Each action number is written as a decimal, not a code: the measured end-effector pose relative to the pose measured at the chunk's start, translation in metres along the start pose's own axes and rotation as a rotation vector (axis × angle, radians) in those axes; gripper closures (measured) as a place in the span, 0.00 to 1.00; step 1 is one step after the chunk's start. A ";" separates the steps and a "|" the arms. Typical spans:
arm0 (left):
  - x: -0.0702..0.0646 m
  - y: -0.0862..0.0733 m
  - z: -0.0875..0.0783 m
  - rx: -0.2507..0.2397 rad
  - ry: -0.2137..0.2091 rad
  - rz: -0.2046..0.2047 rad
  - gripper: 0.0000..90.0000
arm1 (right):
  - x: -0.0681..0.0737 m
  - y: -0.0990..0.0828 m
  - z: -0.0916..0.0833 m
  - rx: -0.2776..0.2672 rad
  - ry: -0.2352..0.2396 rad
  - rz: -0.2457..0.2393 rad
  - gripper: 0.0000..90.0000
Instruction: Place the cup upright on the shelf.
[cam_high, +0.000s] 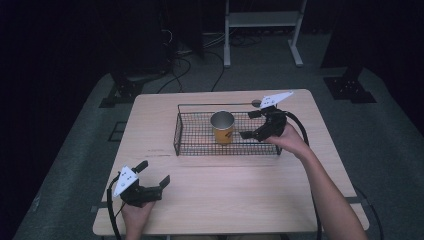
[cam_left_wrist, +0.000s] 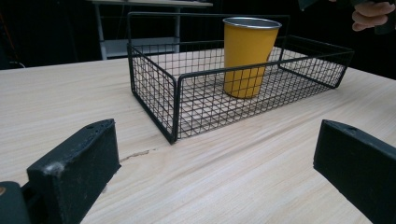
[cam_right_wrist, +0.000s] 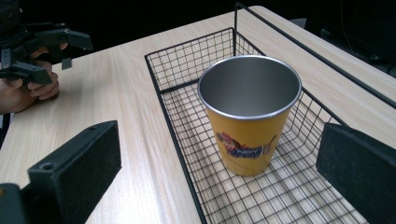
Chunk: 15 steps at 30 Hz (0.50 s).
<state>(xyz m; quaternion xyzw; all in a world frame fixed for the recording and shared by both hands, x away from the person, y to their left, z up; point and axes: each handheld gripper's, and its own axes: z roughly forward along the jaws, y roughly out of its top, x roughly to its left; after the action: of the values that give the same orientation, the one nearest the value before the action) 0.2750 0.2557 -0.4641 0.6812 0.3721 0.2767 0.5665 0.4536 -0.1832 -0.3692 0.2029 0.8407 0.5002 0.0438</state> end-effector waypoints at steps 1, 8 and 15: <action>0.000 0.000 0.000 0.000 0.000 0.000 0.00 | 0.000 -0.001 -0.001 -0.001 -0.001 -0.001 0.00; 0.000 0.000 0.000 0.000 0.001 0.000 0.00 | 0.002 -0.004 -0.006 0.003 0.002 0.002 0.00; 0.000 0.000 0.000 0.001 0.000 0.002 0.00 | 0.004 -0.013 -0.009 0.007 0.003 0.011 0.00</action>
<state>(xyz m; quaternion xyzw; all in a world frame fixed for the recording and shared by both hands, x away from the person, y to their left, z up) 0.2750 0.2556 -0.4641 0.6819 0.3716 0.2772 0.5657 0.4432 -0.1941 -0.3759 0.2067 0.8415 0.4976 0.0392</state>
